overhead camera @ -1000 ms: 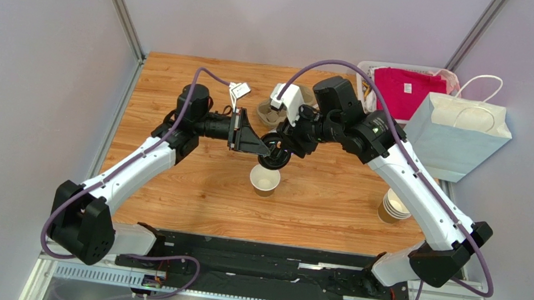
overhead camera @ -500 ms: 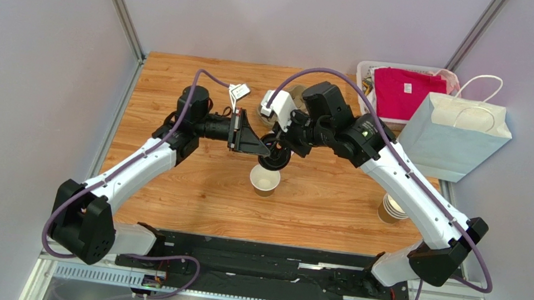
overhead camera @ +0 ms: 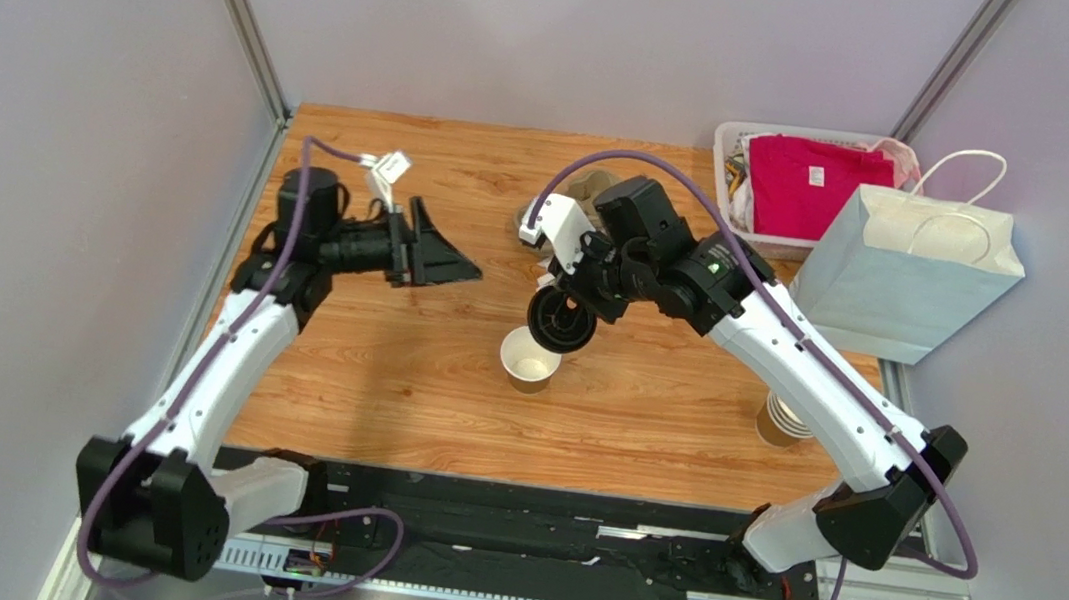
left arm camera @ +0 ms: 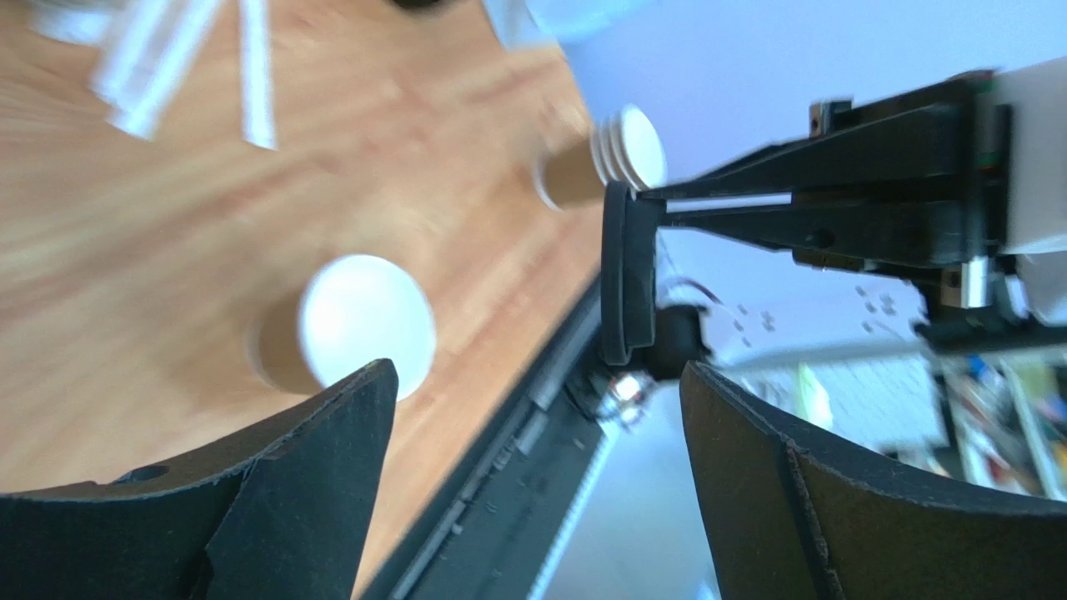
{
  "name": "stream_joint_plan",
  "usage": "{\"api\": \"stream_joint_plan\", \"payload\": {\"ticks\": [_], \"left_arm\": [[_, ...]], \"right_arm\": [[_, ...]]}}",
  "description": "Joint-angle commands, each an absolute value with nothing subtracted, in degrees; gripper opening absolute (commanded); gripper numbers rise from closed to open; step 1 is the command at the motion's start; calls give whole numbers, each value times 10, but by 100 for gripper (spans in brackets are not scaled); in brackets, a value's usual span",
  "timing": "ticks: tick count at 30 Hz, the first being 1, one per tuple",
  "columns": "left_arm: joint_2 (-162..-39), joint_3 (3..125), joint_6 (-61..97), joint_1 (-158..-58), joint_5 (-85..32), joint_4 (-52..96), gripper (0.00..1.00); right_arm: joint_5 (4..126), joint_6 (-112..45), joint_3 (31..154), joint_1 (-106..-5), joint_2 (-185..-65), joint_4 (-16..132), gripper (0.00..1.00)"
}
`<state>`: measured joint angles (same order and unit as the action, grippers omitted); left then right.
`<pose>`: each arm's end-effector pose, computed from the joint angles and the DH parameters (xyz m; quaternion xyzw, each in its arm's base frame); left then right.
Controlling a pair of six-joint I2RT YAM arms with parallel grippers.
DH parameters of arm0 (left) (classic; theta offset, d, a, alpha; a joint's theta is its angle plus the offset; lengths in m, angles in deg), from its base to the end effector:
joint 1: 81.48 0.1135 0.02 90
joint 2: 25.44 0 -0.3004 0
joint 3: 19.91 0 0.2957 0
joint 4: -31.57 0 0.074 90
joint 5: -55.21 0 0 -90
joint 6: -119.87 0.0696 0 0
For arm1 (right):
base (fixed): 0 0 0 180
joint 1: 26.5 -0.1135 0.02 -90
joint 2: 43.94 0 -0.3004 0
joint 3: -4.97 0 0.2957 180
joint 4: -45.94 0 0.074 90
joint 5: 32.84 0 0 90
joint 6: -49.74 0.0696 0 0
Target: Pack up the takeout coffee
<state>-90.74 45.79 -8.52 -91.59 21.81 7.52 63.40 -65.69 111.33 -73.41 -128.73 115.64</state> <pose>0.2783 -0.1086 0.3434 0.0715 0.7780 -0.5597 0.2763 0.2427 0.2705 0.4147 -0.5661 0.7414 0.1164 0.3411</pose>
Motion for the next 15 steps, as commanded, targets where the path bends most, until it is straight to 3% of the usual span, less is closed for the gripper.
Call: {"api": "stream_joint_plan", "payload": {"ticks": [1,6,10,15], "left_arm": [[-809,430,-24,-851,161,-4,92],[-736,369,-43,-844,121,8,94],[-723,353,-17,-845,187,39,89],[-674,309,-18,-845,165,63,84]], "right_arm": [[636,-627,1107,-734,-1321,1171,0],[647,-598,1134,-740,-1381,1185,0],[646,-592,1155,-741,-1430,1196,0],[645,-581,1161,-743,-1470,1181,0]]}}
